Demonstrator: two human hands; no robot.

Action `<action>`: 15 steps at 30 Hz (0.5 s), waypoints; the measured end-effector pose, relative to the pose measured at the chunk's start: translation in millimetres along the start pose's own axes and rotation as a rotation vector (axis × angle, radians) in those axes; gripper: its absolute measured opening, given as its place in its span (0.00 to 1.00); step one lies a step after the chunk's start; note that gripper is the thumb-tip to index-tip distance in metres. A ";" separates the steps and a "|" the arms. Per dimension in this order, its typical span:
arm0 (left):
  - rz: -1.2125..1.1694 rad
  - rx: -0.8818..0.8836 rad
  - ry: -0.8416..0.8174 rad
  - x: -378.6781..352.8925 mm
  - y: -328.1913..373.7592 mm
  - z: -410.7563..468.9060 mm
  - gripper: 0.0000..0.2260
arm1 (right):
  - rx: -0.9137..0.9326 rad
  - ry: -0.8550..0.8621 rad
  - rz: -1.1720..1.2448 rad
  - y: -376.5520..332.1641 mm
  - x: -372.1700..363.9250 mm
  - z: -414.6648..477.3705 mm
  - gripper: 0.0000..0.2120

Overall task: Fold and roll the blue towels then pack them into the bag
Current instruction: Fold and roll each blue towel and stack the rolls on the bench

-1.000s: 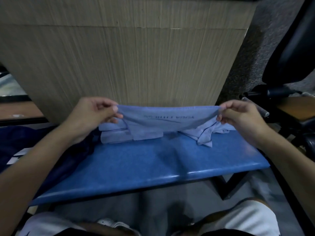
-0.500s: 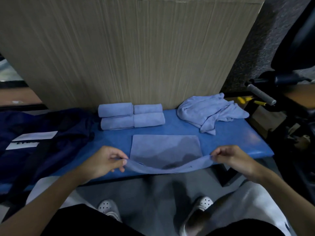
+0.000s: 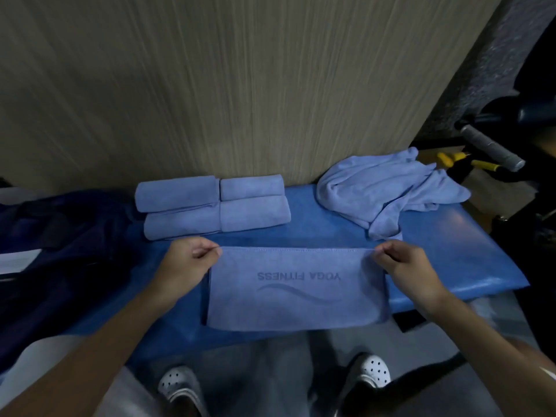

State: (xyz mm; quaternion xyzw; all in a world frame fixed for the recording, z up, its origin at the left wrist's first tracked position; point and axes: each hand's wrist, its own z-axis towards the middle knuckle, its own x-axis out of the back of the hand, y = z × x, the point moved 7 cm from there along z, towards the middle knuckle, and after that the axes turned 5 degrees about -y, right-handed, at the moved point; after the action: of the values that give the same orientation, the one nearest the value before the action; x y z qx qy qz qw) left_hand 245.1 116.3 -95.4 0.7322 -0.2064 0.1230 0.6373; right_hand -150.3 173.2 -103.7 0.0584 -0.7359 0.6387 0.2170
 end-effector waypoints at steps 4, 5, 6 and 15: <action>0.063 0.022 0.063 -9.4 -15.6 18.9 0.06 | 0.002 0.011 -0.124 12.9 -9.8 16.3 0.09; 0.101 0.019 0.077 -10.3 -17.9 20.9 0.06 | 0.012 -0.002 -0.161 14.6 -12.9 19.0 0.09; 0.142 0.005 0.086 -11.0 -19.0 22.9 0.06 | 0.025 -0.012 -0.208 16.1 -15.4 21.8 0.09; 0.220 -0.017 0.124 -11.3 -30.2 34.4 0.08 | 0.065 0.021 -0.446 15.7 -20.6 30.5 0.08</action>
State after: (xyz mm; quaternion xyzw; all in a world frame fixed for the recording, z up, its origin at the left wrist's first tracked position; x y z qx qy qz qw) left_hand 246.0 87.2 -132.4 0.6905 -0.2467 0.2356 0.6379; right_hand -144.9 142.6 -128.9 0.2201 -0.6816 0.5988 0.3585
